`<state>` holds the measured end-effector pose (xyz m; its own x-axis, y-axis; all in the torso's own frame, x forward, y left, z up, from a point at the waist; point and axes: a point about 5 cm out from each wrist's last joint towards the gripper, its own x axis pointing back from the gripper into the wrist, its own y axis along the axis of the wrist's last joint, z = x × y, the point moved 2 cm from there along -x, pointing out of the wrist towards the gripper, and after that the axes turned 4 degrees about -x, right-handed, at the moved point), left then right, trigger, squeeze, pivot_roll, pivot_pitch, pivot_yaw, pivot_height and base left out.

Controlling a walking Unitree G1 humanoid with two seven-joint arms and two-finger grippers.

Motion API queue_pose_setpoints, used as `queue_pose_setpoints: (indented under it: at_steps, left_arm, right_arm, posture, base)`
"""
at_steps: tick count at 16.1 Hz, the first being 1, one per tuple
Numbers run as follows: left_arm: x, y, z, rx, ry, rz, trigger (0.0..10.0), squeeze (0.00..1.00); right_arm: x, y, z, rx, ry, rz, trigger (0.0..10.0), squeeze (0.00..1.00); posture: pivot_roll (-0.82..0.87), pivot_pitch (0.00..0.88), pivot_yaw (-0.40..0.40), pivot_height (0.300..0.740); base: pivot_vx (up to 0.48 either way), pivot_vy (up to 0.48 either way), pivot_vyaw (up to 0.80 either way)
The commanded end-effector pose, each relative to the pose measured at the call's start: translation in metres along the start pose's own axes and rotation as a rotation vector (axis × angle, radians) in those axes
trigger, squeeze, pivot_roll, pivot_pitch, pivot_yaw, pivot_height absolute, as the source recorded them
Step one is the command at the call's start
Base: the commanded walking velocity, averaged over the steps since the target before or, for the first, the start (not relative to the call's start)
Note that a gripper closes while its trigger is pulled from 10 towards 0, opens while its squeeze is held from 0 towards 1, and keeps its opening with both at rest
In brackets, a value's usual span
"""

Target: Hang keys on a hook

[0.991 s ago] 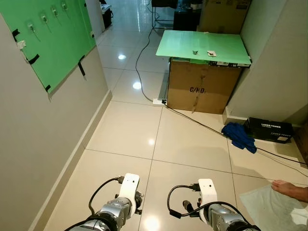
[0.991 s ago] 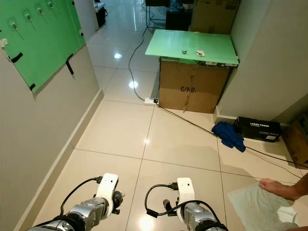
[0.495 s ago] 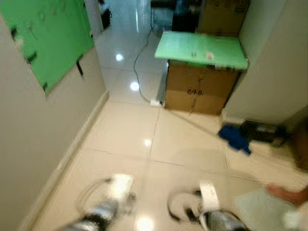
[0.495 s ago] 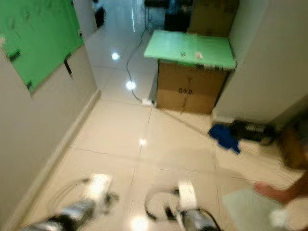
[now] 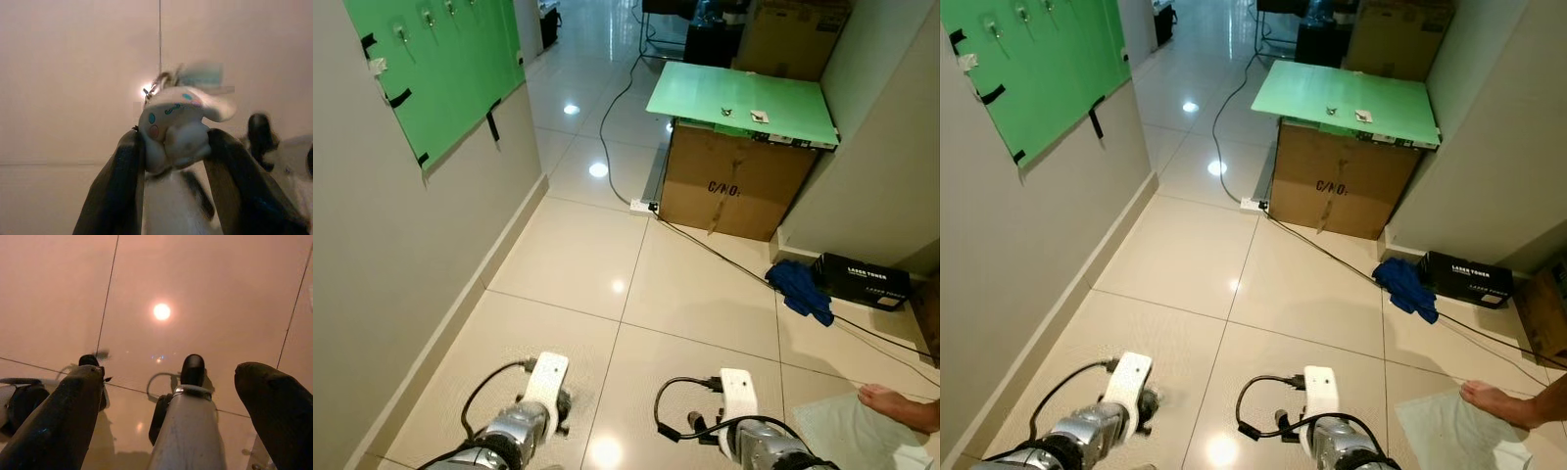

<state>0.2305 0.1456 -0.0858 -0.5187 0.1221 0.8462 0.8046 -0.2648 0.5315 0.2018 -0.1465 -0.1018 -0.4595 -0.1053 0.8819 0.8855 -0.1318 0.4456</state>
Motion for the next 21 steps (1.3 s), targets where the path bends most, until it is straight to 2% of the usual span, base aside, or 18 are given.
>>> queue_pose_setpoints:
  at_steps: [1, 2, 3, 4, 5, 6, 7, 8, 9, 10, 11, 12, 13, 15, 19, 21]
  left_arm:
    - [-0.001, 0.032, -0.008, -0.013, -0.024, -0.127, 10.0, 0.00]
    - [0.001, 0.054, -0.008, -0.013, -0.019, -0.228, 10.0, 0.00]
    - [0.009, 0.087, 0.003, 0.024, 0.009, -0.381, 10.0, 0.00]
    - [0.018, 0.111, 0.013, 0.036, 0.033, -0.500, 10.0, 0.00]
    - [0.029, 0.132, 0.025, 0.049, 0.057, -0.622, 10.0, 0.00]
    - [0.037, 0.143, 0.031, 0.064, 0.077, -0.687, 10.0, 0.00]
    - [0.065, 0.167, 0.047, 0.075, 0.140, -0.880, 10.0, 0.00]
    - [0.074, 0.172, 0.050, 0.070, 0.162, -0.930, 10.0, 0.00]
    - [0.115, 0.194, 0.061, 0.035, 0.266, -1.136, 10.0, 0.00]
    - [0.129, 0.199, 0.064, 0.002, 0.308, -1.189, 10.0, 0.00]
    - [0.130, 0.195, 0.064, -0.003, 0.307, -1.181, 10.0, 0.00]
    - [0.131, 0.188, 0.063, -0.024, 0.312, -1.173, 10.0, 0.00]
    - [0.122, 0.175, 0.061, -0.019, 0.317, -1.112, 10.0, 0.00]
    - [0.118, 0.166, 0.054, -0.030, 0.309, -1.071, 10.0, 0.00]
    - [0.109, 0.161, 0.047, -0.054, 0.305, -1.004, 10.0, 0.00]
    - [0.103, 0.159, 0.053, -0.040, 0.332, -0.959, 10.0, 0.00]
  right_arm:
    - [0.001, 0.002, -0.006, 0.049, -0.002, -0.032, 10.0, 0.00]
    - [0.003, 0.007, -0.015, 0.119, -0.024, -0.084, 10.0, 0.00]
    - [0.007, 0.032, -0.021, 0.168, -0.025, -0.199, 10.0, 0.00]
    - [0.011, 0.055, -0.022, 0.142, 0.000, -0.294, 10.0, 0.00]
    - [0.019, 0.085, -0.017, 0.172, 0.027, -0.439, 10.0, 0.00]
    - [0.026, 0.103, -0.015, 0.198, 0.026, -0.543, 10.0, 0.00]
    - [0.066, 0.146, -0.006, 0.265, -0.002, -0.874, 10.0, 0.00]
    - [0.077, 0.153, -0.005, 0.282, -0.021, -0.948, 10.0, 0.00]
    - [0.109, 0.163, 0.005, 0.289, -0.022, -1.118, 10.0, 0.00]
    - [0.121, 0.164, 0.007, 0.269, -0.041, -1.172, 10.0, 0.00]
    - [0.123, 0.163, 0.005, 0.222, -0.053, -1.175, 10.0, 0.00]
    - [0.120, 0.160, 0.003, 0.129, -0.051, -1.131, 10.0, 0.00]
    - [0.121, 0.159, 0.008, 0.141, -0.044, -1.122, 10.0, 0.00]
    - [0.127, 0.162, 0.015, 0.164, -0.037, -1.129, 10.0, 0.00]
    - [0.124, 0.162, 0.024, 0.192, 0.007, -1.087, 10.0, 0.00]
    - [0.120, 0.164, 0.027, 0.207, 0.031, -1.064, 10.0, 0.00]
  posture:
    - [0.05, 0.000, -0.010, 0.740]
    - [0.05, 0.000, -0.007, 0.740]
    - [0.04, 0.000, -0.004, 0.740]
    - [0.04, 0.000, -0.003, 0.740]
    - [0.04, 0.000, -0.003, 0.740]
    - [0.04, 0.000, -0.004, 0.740]
    - [0.03, 0.000, -0.009, 0.740]
    - [0.03, 0.000, -0.009, 0.740]
    - [0.03, 0.000, -0.015, 0.740]
    - [0.03, 0.000, -0.017, 0.740]
    - [0.03, 0.000, -0.020, 0.740]
    - [0.03, 0.000, -0.020, 0.740]
    - [0.03, 0.000, -0.021, 0.740]
    - [0.04, 0.000, -0.025, 0.740]
    - [0.04, 0.000, -0.021, 0.740]
    - [0.03, 0.000, -0.017, 0.740]
  base:
    - [0.000, 0.000, 0.00]
    - [0.000, 0.000, 0.00]
    - [0.000, 0.000, 0.00]
    - [0.000, 0.000, 0.00]
    - [0.000, 0.000, 0.00]
    - [0.000, 0.000, 0.00]
    - [0.000, 0.000, 0.00]
    - [0.000, 0.000, 0.00]
    - [0.000, 0.000, 0.00]
    - [0.000, 0.000, 0.00]
    - [0.000, 0.000, 0.00]
    - [0.000, 0.000, 0.00]
    - [0.000, 0.000, 0.00]
    - [0.000, -0.240, 0.00]
    - [0.000, -0.471, 0.00]
    - [0.000, -0.461, 0.00]
